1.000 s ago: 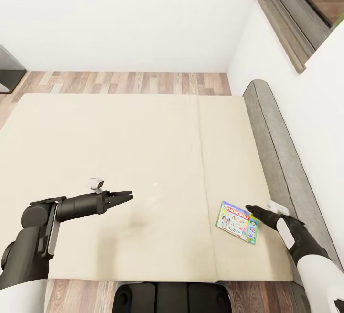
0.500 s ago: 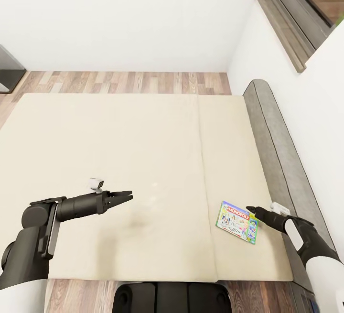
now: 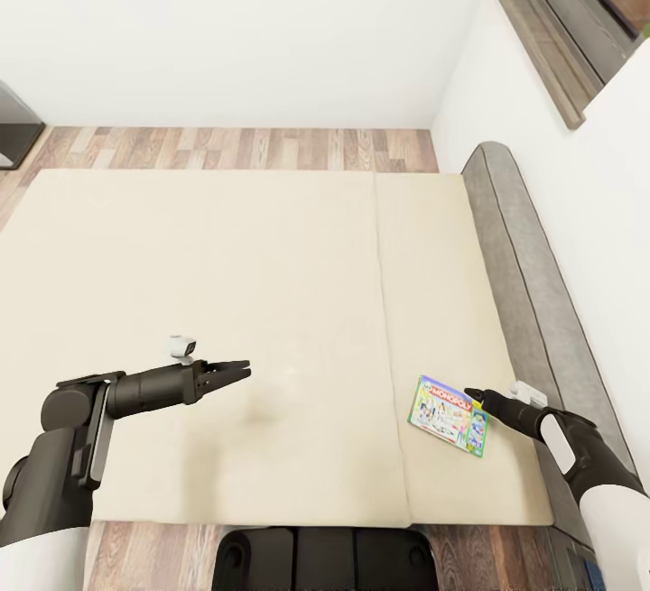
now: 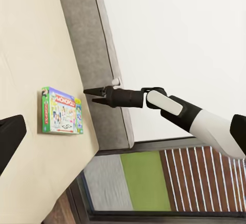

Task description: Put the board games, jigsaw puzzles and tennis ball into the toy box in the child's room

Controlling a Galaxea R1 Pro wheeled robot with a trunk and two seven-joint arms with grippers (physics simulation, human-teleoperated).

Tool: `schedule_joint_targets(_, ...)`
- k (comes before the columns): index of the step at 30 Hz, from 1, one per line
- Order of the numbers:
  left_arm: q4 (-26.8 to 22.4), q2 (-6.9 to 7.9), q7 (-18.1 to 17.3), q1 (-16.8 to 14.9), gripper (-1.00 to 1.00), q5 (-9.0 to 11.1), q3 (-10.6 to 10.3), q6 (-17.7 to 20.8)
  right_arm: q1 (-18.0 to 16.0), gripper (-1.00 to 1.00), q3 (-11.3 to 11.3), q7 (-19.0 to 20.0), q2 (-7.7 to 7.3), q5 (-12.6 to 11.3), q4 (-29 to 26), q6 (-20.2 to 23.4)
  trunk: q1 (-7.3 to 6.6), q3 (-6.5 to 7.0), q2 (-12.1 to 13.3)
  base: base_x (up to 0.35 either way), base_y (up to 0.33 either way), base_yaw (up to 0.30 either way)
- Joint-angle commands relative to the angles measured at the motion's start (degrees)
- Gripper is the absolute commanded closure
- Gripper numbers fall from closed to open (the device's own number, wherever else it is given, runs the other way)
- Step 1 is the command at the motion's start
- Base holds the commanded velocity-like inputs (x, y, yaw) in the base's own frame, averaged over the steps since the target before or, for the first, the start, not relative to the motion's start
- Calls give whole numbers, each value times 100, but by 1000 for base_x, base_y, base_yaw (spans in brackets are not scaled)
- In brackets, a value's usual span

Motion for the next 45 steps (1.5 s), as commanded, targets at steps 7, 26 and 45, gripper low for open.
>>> schedule_joint_targets(7,-5,-2,-46,-3,-100,-48,1,56,-3,-100,-22,13,-2,-21,-5,35,3,-72,-9,0,0,0)
schedule_joint_targets(26,-5,-1,-46,-3,-100,-47,0,50,-3,-100,-15,39,1,-28,15,39,3,-251,-9,0,0,0)
schedule_joint_targets(45,-5,-4,-46,-3,-100,-48,0,50,3,-100,-19,90,-6,-30,30,12,3,-430,-9,0,0,0)
